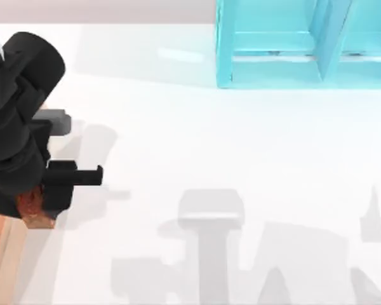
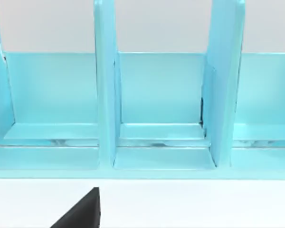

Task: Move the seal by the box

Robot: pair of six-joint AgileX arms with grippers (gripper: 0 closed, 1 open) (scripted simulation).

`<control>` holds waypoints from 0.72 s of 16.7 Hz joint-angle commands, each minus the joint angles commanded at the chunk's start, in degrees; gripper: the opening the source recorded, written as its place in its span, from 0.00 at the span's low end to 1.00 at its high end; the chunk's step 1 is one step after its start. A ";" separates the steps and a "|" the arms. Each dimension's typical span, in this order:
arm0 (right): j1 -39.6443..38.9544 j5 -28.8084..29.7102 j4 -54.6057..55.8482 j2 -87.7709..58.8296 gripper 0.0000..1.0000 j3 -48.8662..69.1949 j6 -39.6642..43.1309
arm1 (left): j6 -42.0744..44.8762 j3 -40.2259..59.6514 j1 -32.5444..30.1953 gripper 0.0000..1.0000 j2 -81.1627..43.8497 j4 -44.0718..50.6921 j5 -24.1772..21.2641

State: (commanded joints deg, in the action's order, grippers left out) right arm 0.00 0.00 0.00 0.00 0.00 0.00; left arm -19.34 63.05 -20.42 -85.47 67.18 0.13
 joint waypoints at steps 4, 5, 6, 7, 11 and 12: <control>0.00 0.00 0.00 0.00 1.00 0.00 0.00 | 0.16 -5.57 0.16 0.00 -0.79 -6.01 -0.05; 0.00 0.00 0.00 0.00 1.00 0.00 0.00 | 0.16 -5.64 0.16 0.00 -0.80 -6.08 -0.05; 0.00 0.00 0.00 0.00 1.00 0.00 0.00 | 0.16 -5.64 0.16 0.00 -0.80 -6.08 -0.05; 0.00 0.00 0.00 0.00 1.00 0.00 0.00 | 0.16 -5.64 0.16 0.00 -0.80 -6.08 -0.05; 0.00 0.00 0.00 0.00 1.00 0.00 0.00 | 0.16 -5.64 0.16 0.23 -0.80 -6.08 -0.05; 0.00 0.00 0.00 0.00 1.00 0.00 0.00 | 0.16 -5.64 0.16 0.30 -0.80 -6.08 -0.05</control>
State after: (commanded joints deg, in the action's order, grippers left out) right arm 0.00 0.00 0.00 0.00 0.00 0.00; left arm -19.18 57.41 -20.27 -86.26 61.10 0.09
